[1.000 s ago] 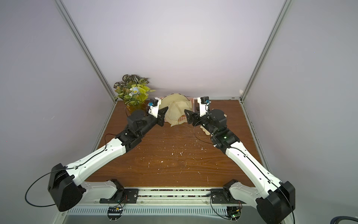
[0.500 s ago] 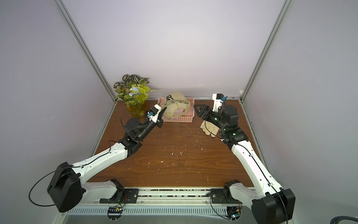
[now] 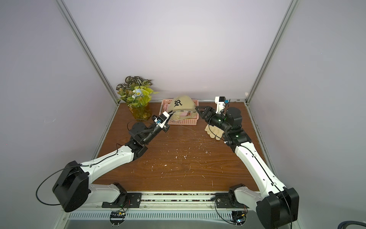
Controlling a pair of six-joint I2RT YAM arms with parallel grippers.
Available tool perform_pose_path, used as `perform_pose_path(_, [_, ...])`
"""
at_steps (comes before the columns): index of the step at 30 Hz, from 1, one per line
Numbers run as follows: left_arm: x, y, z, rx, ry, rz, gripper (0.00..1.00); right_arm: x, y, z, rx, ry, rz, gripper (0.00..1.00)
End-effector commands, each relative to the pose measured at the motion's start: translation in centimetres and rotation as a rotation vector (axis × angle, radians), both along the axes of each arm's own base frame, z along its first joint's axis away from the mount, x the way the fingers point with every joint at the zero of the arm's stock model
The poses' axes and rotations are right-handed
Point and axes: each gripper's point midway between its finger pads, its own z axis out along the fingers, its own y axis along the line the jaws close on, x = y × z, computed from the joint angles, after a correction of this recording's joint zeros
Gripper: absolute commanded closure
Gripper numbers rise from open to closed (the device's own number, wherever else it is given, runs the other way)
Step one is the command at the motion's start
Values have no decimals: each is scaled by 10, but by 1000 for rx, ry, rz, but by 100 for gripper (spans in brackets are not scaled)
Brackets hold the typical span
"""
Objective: Turn the baseball cap inside out
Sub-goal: Turn over the baseball cap.
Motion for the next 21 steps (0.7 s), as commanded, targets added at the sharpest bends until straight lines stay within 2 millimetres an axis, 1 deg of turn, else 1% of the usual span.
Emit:
perform_pose_path(1, [-5,1,22,-29,-85,-12,99,-4,3,14,35,-45,30,35])
perform_pose_path(9, [-7,-12,18,-6,-93,-26,99,-2,10,9,73,-37,53,41])
perform_pose_path(16, [-15,-22,22,-16,-106,-68,99,1,13,3,67,-30,39,40])
perform_pose_path(19, [-19,-23,24,-30,-103,-88,99,4,11,-1,64,-28,23,45])
perform_pose_path(21, [-24,-22,25,-32,-106,-96,99,6,9,0,56,-43,7,59])
